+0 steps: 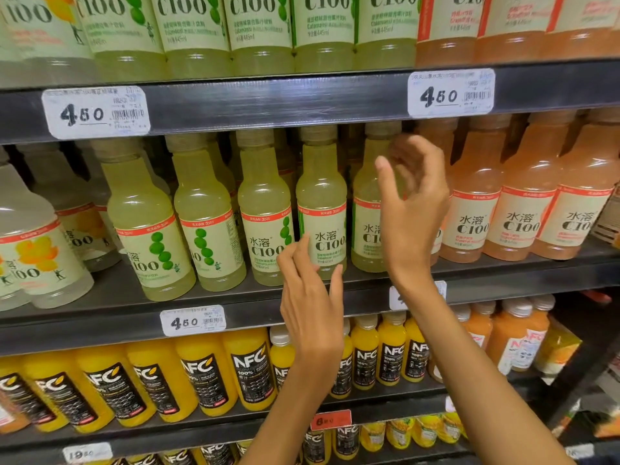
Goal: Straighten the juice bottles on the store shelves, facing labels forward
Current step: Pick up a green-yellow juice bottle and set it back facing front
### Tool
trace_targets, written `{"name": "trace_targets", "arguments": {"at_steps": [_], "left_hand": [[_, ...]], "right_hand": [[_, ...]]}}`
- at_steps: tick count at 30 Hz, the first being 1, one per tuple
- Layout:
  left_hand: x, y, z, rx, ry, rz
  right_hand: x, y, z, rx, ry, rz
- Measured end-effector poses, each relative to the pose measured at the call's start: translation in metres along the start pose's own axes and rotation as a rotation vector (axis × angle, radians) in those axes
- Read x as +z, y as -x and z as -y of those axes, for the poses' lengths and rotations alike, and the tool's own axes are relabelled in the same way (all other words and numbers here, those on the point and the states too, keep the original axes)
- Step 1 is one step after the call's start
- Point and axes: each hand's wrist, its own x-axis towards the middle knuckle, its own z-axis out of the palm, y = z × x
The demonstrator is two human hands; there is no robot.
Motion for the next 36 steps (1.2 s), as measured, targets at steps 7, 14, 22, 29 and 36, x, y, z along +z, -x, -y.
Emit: {"name": "trace_targets", "arguments": {"at_steps": [7,14,22,29,36], "left_hand": [[0.003,-0.001,-0.013,0.141,0.113,0.044],[0.003,0.004,-0.015,0.072,0.299,0.209],[-0.012,0.020,-0.023,-0.056,0.549,0.431],[-0.050,0.039,-0.018,-0.186,0.895,0.664],[-0.074,0.064,0.000,-0.420,0.929,0.876]], "right_hand": [[0.004,-0.027,-0.006,0.120,0.360,0.296],[0.000,-0.020,0.005,0.043,0.220,0.269],[-0.031,0.003,0.040,0.104,-0.147,0.300],[-0.056,0.001,0.054,0.395,-0.358,0.488],[-0.051,0.029,0.045,0.695,-0.585,0.592]]}}
